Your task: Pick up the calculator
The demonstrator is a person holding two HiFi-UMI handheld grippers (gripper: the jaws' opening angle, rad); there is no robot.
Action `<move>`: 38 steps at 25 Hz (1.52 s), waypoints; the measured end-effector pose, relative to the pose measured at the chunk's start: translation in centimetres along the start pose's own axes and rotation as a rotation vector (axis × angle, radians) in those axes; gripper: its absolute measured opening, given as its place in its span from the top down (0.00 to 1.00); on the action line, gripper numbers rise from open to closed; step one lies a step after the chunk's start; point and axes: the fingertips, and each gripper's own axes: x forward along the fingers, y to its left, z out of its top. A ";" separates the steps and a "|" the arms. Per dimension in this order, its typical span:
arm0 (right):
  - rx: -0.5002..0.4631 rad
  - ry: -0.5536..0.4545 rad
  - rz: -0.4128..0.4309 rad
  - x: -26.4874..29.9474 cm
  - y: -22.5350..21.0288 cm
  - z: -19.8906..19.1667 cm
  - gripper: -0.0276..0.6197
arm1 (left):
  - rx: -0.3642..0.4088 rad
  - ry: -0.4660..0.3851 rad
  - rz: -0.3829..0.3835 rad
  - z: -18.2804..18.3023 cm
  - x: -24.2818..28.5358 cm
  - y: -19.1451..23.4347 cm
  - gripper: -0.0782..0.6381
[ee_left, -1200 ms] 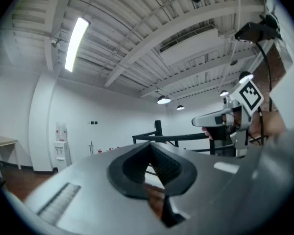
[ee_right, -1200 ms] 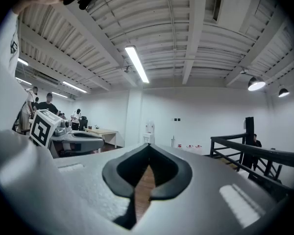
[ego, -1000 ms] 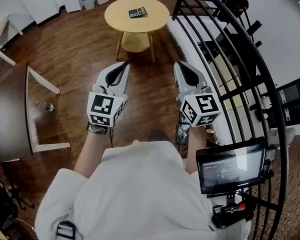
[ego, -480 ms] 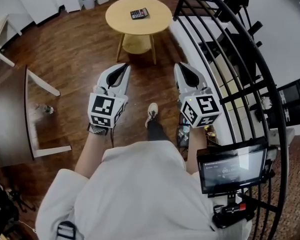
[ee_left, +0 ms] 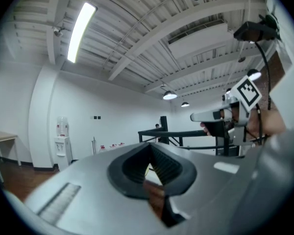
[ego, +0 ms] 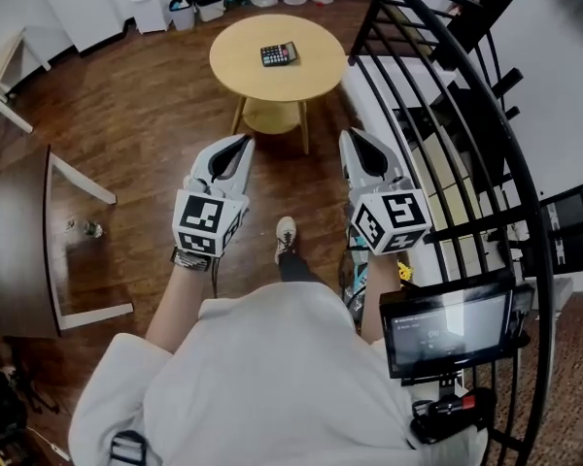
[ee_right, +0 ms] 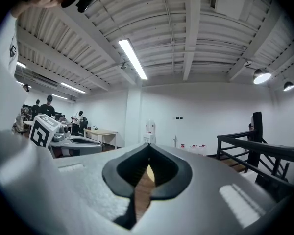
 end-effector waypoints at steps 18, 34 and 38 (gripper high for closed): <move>0.042 0.030 0.046 16.5 -12.2 0.2 0.95 | -0.012 0.044 0.021 0.9 18.1 8.6 0.88; 0.074 0.043 0.086 24.8 -16.8 0.0 0.95 | 0.003 0.049 0.041 1.6 26.0 13.6 0.88; 0.092 0.060 0.106 25.4 -15.5 -0.4 0.95 | -0.013 0.067 0.053 0.9 25.3 14.5 0.88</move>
